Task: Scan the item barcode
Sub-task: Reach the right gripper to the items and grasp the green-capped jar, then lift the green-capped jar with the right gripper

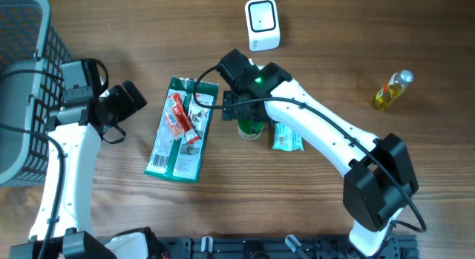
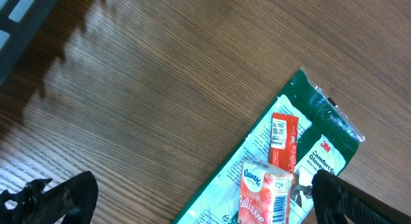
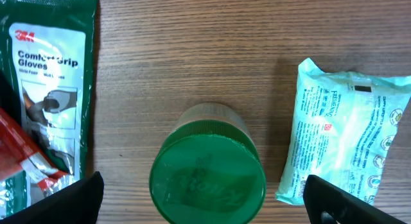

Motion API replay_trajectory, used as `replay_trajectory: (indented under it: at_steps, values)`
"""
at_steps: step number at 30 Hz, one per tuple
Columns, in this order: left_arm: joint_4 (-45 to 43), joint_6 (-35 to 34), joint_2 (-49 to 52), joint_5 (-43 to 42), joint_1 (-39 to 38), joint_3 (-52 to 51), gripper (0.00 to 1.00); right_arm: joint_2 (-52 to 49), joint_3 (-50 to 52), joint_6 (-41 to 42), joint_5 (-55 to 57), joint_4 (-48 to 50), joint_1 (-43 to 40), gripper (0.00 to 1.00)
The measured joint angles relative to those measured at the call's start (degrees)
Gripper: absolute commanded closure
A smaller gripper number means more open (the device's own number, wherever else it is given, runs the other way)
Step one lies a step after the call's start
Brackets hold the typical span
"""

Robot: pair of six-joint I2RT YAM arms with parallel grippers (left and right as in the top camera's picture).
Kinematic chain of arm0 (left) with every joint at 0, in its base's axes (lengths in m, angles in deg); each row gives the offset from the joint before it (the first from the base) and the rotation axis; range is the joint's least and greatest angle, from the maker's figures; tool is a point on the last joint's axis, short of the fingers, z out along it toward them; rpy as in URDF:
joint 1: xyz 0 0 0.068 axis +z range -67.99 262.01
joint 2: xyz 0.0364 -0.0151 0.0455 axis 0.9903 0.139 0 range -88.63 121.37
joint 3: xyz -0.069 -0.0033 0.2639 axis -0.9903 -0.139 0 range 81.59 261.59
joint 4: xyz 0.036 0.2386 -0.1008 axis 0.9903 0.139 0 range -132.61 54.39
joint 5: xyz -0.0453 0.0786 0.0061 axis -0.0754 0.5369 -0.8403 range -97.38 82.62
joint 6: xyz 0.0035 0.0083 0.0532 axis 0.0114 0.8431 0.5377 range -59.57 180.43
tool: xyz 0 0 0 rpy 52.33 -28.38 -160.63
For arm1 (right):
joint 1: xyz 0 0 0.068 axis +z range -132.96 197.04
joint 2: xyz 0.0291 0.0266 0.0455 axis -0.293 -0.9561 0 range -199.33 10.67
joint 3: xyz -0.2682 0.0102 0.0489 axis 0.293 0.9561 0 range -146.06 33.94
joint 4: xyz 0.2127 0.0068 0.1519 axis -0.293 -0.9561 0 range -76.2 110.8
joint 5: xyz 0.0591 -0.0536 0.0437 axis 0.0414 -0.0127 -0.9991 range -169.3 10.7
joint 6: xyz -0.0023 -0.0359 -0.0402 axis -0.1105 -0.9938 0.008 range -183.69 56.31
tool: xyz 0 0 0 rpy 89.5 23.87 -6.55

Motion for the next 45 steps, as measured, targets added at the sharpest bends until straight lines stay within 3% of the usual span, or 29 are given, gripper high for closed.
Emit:
replay_trajectory:
  at_steps: [7, 13, 20, 24, 28, 32, 45]
  values:
    - [0.00, -0.02, 0.00, 0.00, 0.00, 0.00, 0.00, 0.00, 4.35, 4.63, -2.54, 4.74, 0.00, 0.05]
    - [0.00, 0.00, 0.00, 0.00, 0.00, 0.00, 0.00, -0.22, 8.35, 7.43, -3.02, 6.71, 0.07, 0.25]
    - [0.00, -0.02, 0.00, 0.00, 0.00, 0.00, 0.00, -0.33, 8.55, 5.16, -3.41, 6.12, 0.04, 0.27]
    - [0.00, -0.02, 0.00, 0.00, 0.00, 0.00, 0.00, -0.33, 8.55, -5.35, -3.48, 5.77, 0.04, 0.25]
    - [0.00, 0.00, 0.00, 0.00, 0.00, 0.00, 0.00, -0.33, 8.52, -22.38, -3.48, 2.95, 0.07, 0.00]
    - [0.00, -0.02, 0.00, 0.00, 0.00, 0.00, 0.00, -0.50, 6.86, -26.97, -3.45, 0.79, 0.07, 0.00]
    - [0.00, -0.02, 0.00, 0.00, 0.00, 0.00, 0.00, -0.50, 5.05, 4.35, -4.33, 1.11, 0.04, 0.00]
